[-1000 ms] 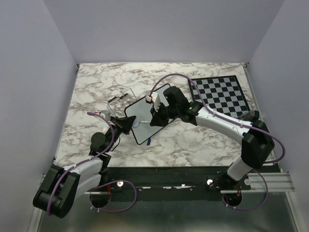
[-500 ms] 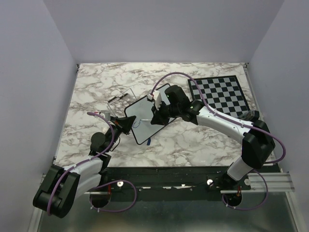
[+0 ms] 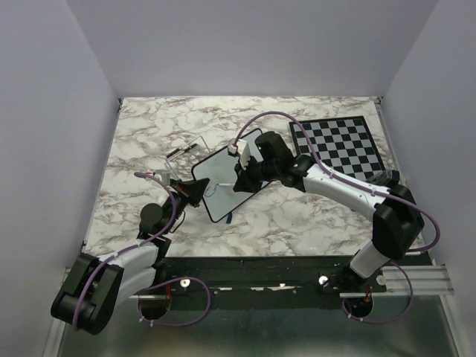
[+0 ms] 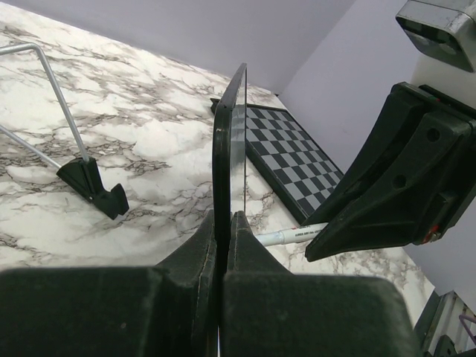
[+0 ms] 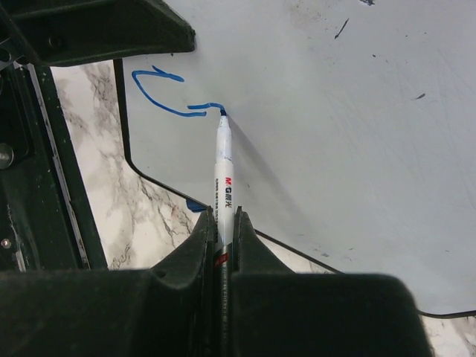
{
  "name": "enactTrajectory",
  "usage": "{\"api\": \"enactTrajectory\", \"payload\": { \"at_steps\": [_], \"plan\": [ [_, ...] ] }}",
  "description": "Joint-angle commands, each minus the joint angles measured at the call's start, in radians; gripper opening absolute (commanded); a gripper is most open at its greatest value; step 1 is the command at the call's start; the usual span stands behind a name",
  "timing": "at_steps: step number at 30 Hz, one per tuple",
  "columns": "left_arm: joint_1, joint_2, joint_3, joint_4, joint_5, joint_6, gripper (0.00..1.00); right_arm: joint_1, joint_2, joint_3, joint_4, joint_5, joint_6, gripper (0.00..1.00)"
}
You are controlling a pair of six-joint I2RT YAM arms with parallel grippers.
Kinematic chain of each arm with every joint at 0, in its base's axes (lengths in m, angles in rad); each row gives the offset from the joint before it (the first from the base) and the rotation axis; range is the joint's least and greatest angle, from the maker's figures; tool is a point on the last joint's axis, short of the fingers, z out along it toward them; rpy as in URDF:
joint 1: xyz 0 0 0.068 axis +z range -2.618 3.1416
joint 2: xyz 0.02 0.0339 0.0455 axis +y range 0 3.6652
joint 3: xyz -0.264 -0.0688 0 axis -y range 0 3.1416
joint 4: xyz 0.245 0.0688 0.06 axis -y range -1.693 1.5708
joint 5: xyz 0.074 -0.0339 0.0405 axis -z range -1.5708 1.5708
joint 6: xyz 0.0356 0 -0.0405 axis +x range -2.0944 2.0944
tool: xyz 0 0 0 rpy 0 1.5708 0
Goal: Write a sentence on the whiteboard
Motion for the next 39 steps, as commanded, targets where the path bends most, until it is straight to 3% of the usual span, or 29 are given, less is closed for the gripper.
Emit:
{"api": "enactTrajectory", "payload": {
  "at_steps": [1, 39],
  "plan": [
    [-0.009, 0.007, -0.013, -0.003, 0.04, 0.036, 0.0, -0.006, 0.021, -0.029, -0.013, 0.027, -0.011, 0.01],
    [-0.009, 0.036, -0.029, 0.045, 0.044, 0.025, 0.0, 0.029, 0.044, 0.09, -0.025, -0.024, 0.01, 0.01]
  ]
}}
